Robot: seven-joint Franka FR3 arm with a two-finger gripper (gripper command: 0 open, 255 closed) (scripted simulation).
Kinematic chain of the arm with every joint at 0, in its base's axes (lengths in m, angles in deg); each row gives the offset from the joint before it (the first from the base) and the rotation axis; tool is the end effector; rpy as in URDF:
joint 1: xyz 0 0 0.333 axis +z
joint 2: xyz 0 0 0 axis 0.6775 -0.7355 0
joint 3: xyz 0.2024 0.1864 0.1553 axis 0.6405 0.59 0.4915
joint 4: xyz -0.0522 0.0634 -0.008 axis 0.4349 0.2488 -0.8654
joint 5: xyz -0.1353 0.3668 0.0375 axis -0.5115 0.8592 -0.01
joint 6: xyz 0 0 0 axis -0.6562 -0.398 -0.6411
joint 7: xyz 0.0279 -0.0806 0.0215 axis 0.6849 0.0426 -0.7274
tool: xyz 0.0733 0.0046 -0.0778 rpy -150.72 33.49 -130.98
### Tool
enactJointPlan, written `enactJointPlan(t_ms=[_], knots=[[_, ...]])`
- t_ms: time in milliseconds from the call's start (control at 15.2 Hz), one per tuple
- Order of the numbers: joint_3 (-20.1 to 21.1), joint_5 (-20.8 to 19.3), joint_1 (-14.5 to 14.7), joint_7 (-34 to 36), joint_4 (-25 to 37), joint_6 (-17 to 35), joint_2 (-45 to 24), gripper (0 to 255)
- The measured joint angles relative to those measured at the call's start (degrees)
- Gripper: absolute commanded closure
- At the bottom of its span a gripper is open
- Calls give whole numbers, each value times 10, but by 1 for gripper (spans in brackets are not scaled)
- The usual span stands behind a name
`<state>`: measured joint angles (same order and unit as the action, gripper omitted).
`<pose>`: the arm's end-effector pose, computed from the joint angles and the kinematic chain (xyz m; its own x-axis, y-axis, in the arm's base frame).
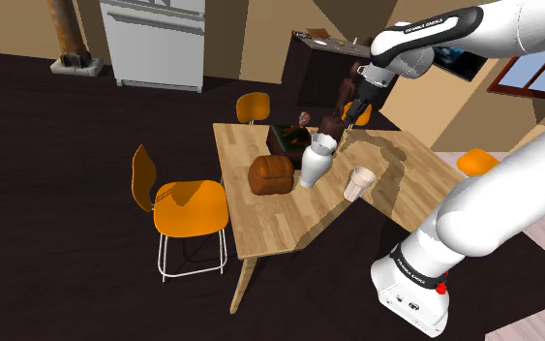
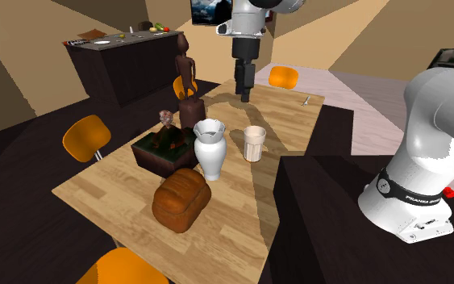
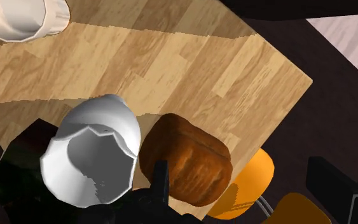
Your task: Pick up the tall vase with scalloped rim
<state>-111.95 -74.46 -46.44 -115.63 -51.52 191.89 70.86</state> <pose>0.4098 -0.2558 0.4114 0.9915 0.1090 0.0717 0.1194 -0.9797 -0.1613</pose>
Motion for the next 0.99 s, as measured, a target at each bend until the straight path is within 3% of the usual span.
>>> enactJointPlan(t_ms=[462,990], knots=[[-38,133,-19,-141,99,29,-177,0],[-8,269,-108,-260,255,10,-378,0]])
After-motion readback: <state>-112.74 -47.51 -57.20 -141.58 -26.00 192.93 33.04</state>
